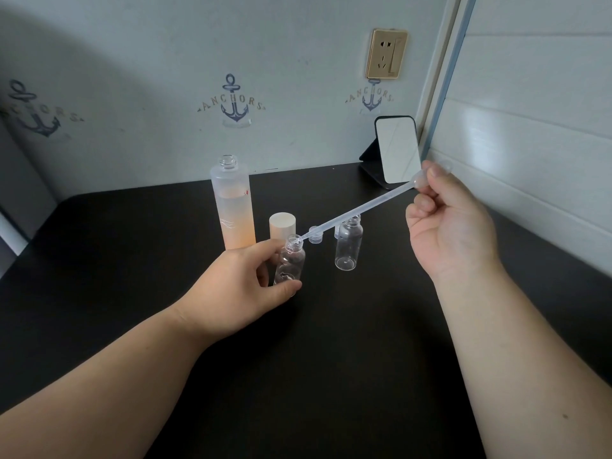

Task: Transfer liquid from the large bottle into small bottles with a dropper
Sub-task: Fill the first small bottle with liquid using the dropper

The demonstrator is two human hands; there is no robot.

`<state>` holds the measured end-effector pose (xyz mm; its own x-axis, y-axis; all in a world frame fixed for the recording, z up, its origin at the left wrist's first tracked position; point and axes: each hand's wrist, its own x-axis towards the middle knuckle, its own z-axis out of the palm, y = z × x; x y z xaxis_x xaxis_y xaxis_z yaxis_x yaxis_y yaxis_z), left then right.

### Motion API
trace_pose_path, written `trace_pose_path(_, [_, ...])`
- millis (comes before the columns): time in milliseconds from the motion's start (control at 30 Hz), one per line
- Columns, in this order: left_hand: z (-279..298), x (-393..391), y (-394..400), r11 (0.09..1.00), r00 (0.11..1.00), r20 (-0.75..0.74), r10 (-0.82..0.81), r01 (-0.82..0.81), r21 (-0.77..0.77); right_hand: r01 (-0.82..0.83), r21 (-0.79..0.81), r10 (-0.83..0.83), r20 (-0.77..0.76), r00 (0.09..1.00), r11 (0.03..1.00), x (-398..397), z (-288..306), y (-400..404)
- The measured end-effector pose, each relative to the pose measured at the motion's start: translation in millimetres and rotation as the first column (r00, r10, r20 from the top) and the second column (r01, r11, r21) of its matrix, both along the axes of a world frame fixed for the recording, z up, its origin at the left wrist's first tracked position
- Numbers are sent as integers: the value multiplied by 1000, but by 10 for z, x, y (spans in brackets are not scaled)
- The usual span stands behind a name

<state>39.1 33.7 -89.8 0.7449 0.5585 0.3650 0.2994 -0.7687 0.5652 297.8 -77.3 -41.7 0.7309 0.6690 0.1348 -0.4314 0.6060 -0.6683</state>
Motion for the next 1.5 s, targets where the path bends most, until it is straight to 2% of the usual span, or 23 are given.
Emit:
trace_pose_path(300, [29,4,-30,1000,1000,15,-3,3,10,16,-16,-16,2,1000,1000,7,-2,11])
trace_pose_path(500, [32,11,-23,998,1000,-12,20,-21,-67,-21,-3,21,-13,1000,1000,-10,-12,0])
trace_pose_path(767, [42,-6,-50,997,1000,-23,3,-5,-72,-41,9,41,-56,998,999,-13,-6,-8])
trace_pose_path(833, [46,-34,-64,996,998,57,35,-29,-88,-38,17,39,-79,996,999,-8,-7,-12])
trace_pose_path(900, [54,-71,-83,989,973,203,107,-83,-126,-37,28,40,-98,994,999,-5,-15,-10])
trace_pose_path(1000, [75,-108,-84,962,876,401,268,-221,-160,-46,36,50,-106,993,998,-13,-15,-7])
trace_pose_path(1100, [96,-116,-9,892,751,480,453,-383,-242,-50,24,53,-99,994,998,-22,0,-7])
trace_pose_path(1167, [86,-107,65,852,717,460,524,-431,-298,-51,10,52,-107,993,999,-28,12,-4])
trace_pose_path(1267, [50,-55,160,838,780,342,524,-401,-369,-56,-11,55,-106,993,998,-37,16,-1])
trace_pose_path(1367, [-2,-2,209,850,839,227,494,-411,-330,-68,-21,66,-100,993,997,-51,9,4])
trace_pose_path(1500, [-17,4,209,842,834,183,521,-468,-267,-75,11,76,-102,992,997,-39,-1,16])
